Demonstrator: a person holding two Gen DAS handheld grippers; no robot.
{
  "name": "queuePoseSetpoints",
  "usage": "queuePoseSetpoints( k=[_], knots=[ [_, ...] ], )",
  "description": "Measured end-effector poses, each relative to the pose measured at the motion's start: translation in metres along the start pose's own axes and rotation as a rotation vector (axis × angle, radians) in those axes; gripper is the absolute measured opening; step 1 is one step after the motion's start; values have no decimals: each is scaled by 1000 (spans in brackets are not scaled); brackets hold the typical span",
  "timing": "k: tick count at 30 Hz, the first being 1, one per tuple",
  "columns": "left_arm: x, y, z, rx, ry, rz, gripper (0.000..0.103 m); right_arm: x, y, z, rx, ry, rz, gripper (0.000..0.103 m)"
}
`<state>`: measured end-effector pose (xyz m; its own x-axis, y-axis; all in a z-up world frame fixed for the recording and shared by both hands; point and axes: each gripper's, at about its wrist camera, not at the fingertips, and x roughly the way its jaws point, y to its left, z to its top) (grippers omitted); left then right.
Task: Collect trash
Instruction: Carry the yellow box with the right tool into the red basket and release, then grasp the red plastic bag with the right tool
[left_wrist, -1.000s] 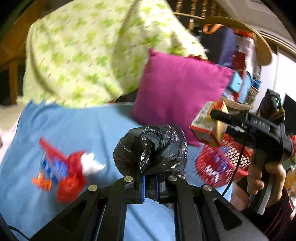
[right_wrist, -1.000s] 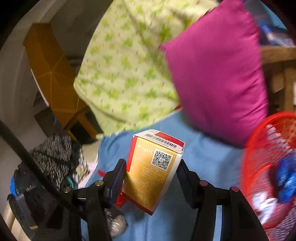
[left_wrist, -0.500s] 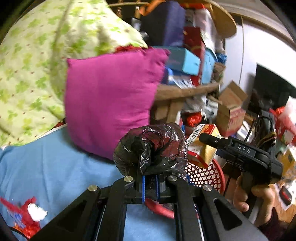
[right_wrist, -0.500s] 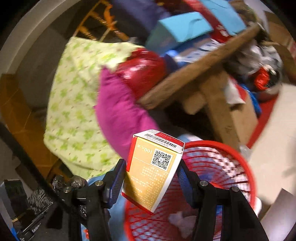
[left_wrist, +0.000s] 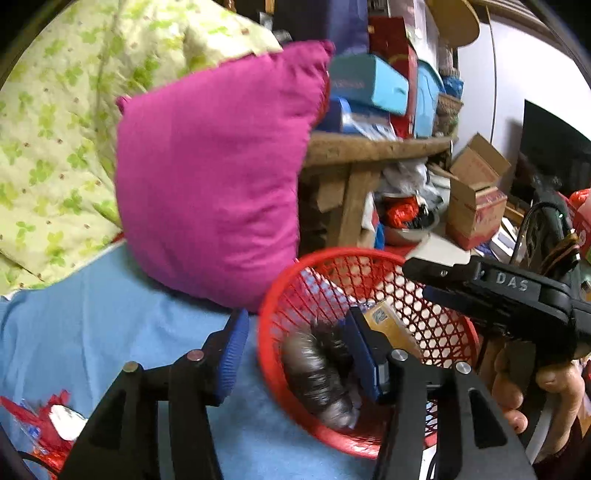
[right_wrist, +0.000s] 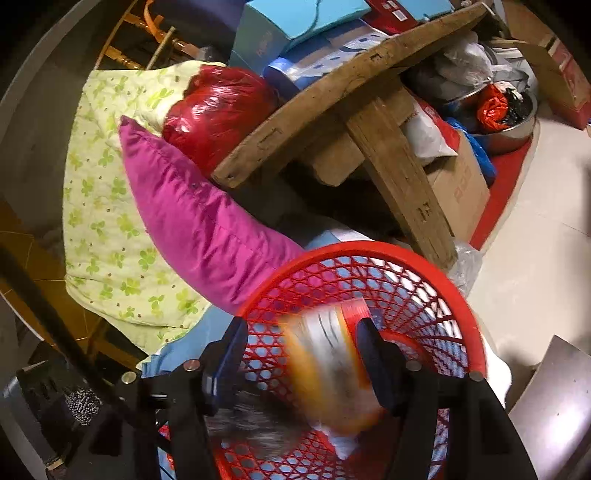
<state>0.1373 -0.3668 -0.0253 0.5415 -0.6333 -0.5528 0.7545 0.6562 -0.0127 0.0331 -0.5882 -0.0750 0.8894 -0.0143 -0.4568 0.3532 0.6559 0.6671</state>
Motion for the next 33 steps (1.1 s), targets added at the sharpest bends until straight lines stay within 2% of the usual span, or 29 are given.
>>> queuePoseSetpoints(
  k=[5,9,11,14,16,20,24,28,29,31,33],
  knots=[
    [-31,28,-14,-36,-64,51,59,-5,22,-6,-34,-66,31,65],
    [-65,77,-48,-139,-93,137,60,-11,60,-18,-138,-154,86,65],
    [-84,108,-70,-201,-112,203,60,-13,86,-28,-206,-198,136,65],
    [-115,159,-105,-296,-134,350,60,-10,122,-47,-291,-231,204,65],
    [-134,191,-127,-348,-147,453,60,-2,147,-62,-337,-224,242,65],
    [-169,251,-164,-446,-148,663,61,27,191,-93,-391,-133,303,65],
    [-191,291,-192,-553,-152,757,65,69,236,-134,-450,20,342,65],
    [-186,322,-220,-604,-62,725,65,110,266,-173,-499,174,370,65],
    [-182,330,-228,-638,-42,689,65,120,271,-183,-511,206,372,65],
    [-179,339,-233,-690,-30,627,65,141,282,-205,-532,292,381,65],
    [-180,342,-233,-684,-31,624,65,162,292,-227,-547,370,387,65]
  ],
)
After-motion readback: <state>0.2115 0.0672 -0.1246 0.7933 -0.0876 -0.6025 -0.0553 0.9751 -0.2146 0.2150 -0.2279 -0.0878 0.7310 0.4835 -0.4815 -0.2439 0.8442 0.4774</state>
